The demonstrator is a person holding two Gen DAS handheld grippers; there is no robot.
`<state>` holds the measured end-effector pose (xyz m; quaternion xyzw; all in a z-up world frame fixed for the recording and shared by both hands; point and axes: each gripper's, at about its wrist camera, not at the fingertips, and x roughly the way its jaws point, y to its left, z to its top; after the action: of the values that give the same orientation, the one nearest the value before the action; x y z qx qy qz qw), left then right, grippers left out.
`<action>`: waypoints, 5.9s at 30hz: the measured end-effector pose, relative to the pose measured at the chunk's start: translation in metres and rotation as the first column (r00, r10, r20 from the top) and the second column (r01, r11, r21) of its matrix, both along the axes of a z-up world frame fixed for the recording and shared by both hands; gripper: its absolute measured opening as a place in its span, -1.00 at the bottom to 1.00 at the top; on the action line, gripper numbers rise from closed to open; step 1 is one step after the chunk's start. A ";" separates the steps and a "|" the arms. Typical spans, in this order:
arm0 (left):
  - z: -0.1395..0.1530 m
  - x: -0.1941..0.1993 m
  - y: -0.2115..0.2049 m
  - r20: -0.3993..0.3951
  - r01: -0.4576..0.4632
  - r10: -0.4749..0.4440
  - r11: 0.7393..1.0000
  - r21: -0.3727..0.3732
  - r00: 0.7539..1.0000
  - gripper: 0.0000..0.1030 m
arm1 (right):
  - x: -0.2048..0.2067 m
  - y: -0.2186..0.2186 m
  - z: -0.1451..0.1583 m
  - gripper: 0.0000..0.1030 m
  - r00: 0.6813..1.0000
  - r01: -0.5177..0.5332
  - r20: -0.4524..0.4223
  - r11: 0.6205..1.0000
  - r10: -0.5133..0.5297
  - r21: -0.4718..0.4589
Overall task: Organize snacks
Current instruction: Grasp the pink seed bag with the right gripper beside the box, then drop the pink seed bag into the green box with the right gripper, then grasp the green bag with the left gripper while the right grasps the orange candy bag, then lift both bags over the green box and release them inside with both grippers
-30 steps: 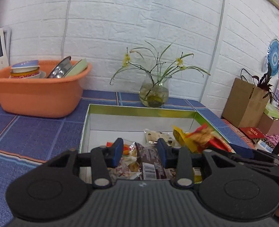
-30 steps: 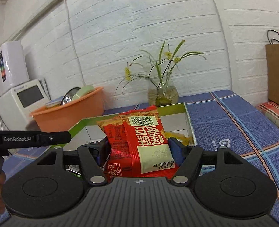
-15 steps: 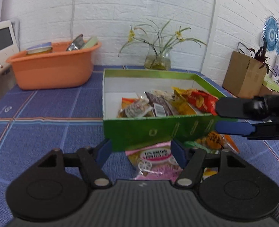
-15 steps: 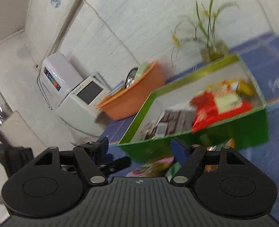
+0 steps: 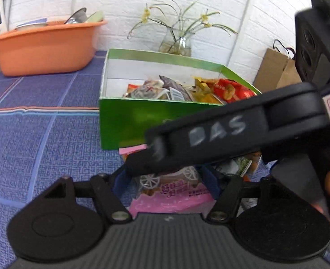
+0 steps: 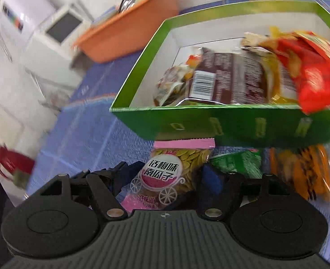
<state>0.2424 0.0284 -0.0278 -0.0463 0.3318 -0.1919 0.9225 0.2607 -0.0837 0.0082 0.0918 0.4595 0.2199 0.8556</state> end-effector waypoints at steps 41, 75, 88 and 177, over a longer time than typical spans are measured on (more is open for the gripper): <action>0.048 0.059 -0.055 0.227 0.031 -0.031 1.000 0.001 0.973 -0.03 | -0.001 -0.102 0.037 1.00 0.815 0.167 0.506 0.951 -0.281 0.260; -0.007 0.030 -0.083 -0.037 0.026 -0.021 0.991 0.133 0.999 0.55 | -0.063 -0.167 -0.038 1.00 0.893 0.343 0.153 0.860 -0.424 0.378; -0.002 0.015 -0.059 -0.008 0.031 -0.030 0.995 0.098 1.000 -0.08 | -0.069 -0.149 -0.038 0.43 0.890 0.337 0.200 0.886 -0.410 0.318; 0.053 0.087 -0.040 0.288 -0.204 0.167 0.974 0.100 0.943 0.11 | -0.009 -0.131 0.016 0.70 0.687 0.448 0.526 0.862 -0.502 0.238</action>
<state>0.3297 -0.0113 0.0251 0.0095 0.2052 -0.0868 0.9748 0.2517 -0.2152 0.0243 0.1758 0.1314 0.0286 0.9752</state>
